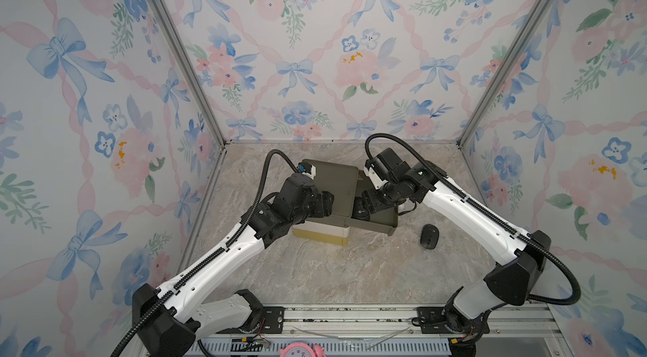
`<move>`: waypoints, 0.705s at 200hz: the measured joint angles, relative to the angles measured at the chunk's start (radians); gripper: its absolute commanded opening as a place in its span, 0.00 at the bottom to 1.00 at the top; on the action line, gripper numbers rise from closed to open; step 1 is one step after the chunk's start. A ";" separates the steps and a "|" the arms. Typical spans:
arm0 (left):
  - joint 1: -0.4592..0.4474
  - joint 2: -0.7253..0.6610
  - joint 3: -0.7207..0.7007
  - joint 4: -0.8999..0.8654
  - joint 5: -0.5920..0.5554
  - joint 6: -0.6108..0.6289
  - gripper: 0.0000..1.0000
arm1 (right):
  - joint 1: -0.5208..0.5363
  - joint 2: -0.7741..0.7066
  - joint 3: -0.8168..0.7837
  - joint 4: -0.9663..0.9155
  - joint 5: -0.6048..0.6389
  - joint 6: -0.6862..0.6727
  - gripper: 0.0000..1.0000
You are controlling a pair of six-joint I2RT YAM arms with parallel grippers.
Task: Take the mice out of the drawer
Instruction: Pick up the mouse from the drawer.
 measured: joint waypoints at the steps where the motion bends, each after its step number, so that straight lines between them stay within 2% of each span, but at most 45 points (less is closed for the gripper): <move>1: 0.000 0.001 0.000 0.000 0.000 0.000 0.74 | 0.000 0.002 0.000 0.001 -0.002 -0.001 0.70; 100: 0.023 0.011 -0.013 0.020 0.003 -0.011 0.71 | -0.018 0.085 -0.013 0.051 -0.109 -0.044 0.72; 141: 0.027 0.011 -0.013 0.020 0.003 -0.011 0.71 | -0.035 0.118 -0.018 0.051 -0.100 -0.053 0.71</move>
